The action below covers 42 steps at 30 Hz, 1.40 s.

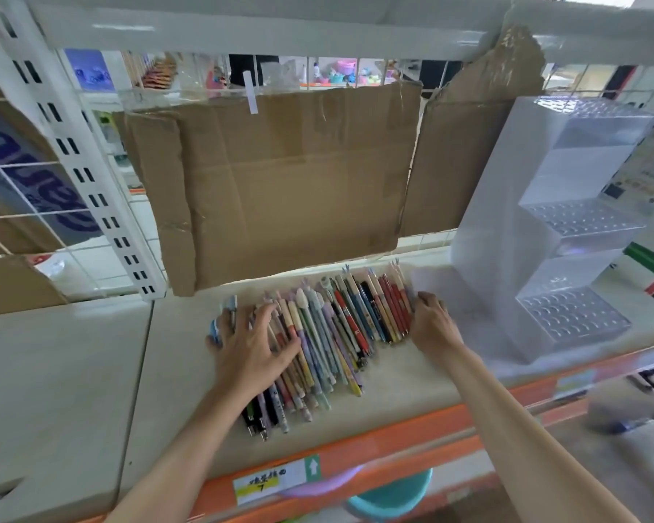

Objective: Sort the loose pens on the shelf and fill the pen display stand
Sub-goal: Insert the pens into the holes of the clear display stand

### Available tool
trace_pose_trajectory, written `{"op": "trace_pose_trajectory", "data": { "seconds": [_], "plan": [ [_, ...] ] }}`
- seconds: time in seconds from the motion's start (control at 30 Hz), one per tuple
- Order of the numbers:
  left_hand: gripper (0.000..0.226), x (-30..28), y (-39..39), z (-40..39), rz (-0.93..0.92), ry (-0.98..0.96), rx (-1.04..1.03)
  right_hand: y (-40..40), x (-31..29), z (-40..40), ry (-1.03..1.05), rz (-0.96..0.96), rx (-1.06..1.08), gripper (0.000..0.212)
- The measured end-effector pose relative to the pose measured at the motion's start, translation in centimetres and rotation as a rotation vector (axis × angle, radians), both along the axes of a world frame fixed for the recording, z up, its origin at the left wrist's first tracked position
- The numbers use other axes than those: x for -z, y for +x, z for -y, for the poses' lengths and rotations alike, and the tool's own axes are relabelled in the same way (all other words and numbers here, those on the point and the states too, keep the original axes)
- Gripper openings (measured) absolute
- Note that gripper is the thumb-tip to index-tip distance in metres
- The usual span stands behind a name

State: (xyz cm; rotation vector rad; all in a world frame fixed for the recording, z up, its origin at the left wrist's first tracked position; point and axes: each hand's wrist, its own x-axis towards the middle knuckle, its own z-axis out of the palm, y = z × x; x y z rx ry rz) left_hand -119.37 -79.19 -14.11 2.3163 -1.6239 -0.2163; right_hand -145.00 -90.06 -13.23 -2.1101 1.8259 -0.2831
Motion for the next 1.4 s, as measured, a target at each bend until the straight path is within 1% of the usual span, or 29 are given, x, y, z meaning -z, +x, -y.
{"op": "trace_pose_trajectory", "data": {
  "seconds": [0.1, 0.2, 0.27, 0.3, 0.33, 0.37, 0.4, 0.47, 0.53, 0.6, 0.7, 0.83, 0.97, 1.03, 1.1, 1.17, 1.2, 1.23, 1.27, 1.3, 1.37, 1.4],
  "plan": [
    [0.074, 0.3, 0.4, 0.0, 0.014, -0.071, 0.040, -0.5, -0.4, 0.5, 0.028, 0.030, 0.005, 0.034],
    [0.069, 0.3, 1.1, 0.5, -0.015, -0.094, 0.069, -0.5, -0.5, 0.4, 0.062, -0.071, -0.062, 0.024],
    [0.063, 0.3, 1.4, 0.8, -0.020, -0.052, 0.082, -0.1, -0.2, -0.2, 0.040, -0.055, -0.089, 0.032],
    [0.061, 0.4, 1.4, 0.8, -0.006, -0.041, 0.075, 0.3, -0.2, -0.4, 0.021, -0.005, -0.080, 0.037],
    [0.060, 0.4, 1.3, 0.7, 0.006, -0.037, 0.063, 0.7, -0.1, -0.5, -0.003, 0.068, -0.060, 0.037],
    [0.062, 0.4, 1.0, 0.6, 0.008, -0.036, 0.050, 1.2, 0.0, -0.5, -0.017, 0.146, -0.039, 0.035],
    [0.066, 0.4, 0.7, 0.5, 0.000, -0.031, 0.038, 1.8, 0.0, -0.5, -0.011, 0.211, -0.037, 0.036],
    [0.075, 0.3, -0.1, 0.4, -0.004, 0.009, 0.025, 2.9, 0.3, -0.6, 0.035, 0.275, -0.092, 0.052],
    [0.085, 0.4, -0.8, 0.6, 0.030, 0.067, 0.034, 3.9, 1.1, -1.0, 0.061, 0.240, -0.153, 0.061],
    [0.091, 0.4, -0.9, 0.8, 0.063, 0.095, 0.043, 4.4, 1.9, -1.2, 0.030, 0.140, -0.194, 0.067],
    [0.094, 0.5, -0.7, 0.7, 0.085, 0.087, 0.060, 4.6, 2.2, -1.3, -0.046, 0.068, -0.241, 0.066],
    [0.099, 0.5, -0.4, 0.4, 0.101, 0.051, 0.092, 4.5, 2.4, -2.8, -0.075, 0.089, -0.240, 0.066],
    [0.095, 0.7, -0.1, 0.3, 0.129, 0.040, 0.143, 4.7, 2.8, -5.1, -0.118, 0.086, -0.256, 0.064],
    [0.092, 0.8, 0.0, 0.4, 0.123, 0.030, 0.170, 5.0, 2.8, -6.3, -0.088, 0.084, -0.247, 0.063],
    [0.094, 0.7, -0.3, 0.5, 0.115, 0.019, 0.207, 5.1, 2.3, -6.9, -0.048, 0.155, -0.234, 0.056],
    [0.098, 0.5, -0.7, 0.6, 0.113, 0.022, 0.236, 5.0, 1.2, -6.6, -0.023, 0.249, -0.160, 0.052],
    [0.098, 0.4, -0.9, 0.6, 0.112, 0.025, 0.242, 5.0, 0.5, -6.2, 0.013, 0.281, -0.092, 0.056],
    [0.096, 0.3, -1.0, 0.6, 0.110, 0.028, 0.245, 5.1, -0.2, -5.7, 0.064, 0.284, -0.021, 0.065],
    [0.092, 0.2, -1.0, 0.5, 0.106, 0.023, 0.244, 5.3, -0.8, -5.1, 0.111, 0.240, 0.029, 0.076],
    [0.089, 0.1, -1.1, 0.4, 0.099, 0.008, 0.237, 5.6, -1.3, -4.7, 0.145, 0.154, 0.050, 0.083],
    [0.084, -0.1, -1.3, 0.1, 0.076, -0.058, 0.224, 6.6, -2.0, -4.2, 0.184, 0.006, 0.050, 0.089],
    [0.081, -0.2, -1.5, -0.1, 0.073, -0.089, 0.237, 6.9, -2.2, -4.0, 0.196, -0.020, 0.051, 0.088]
  ]
}}
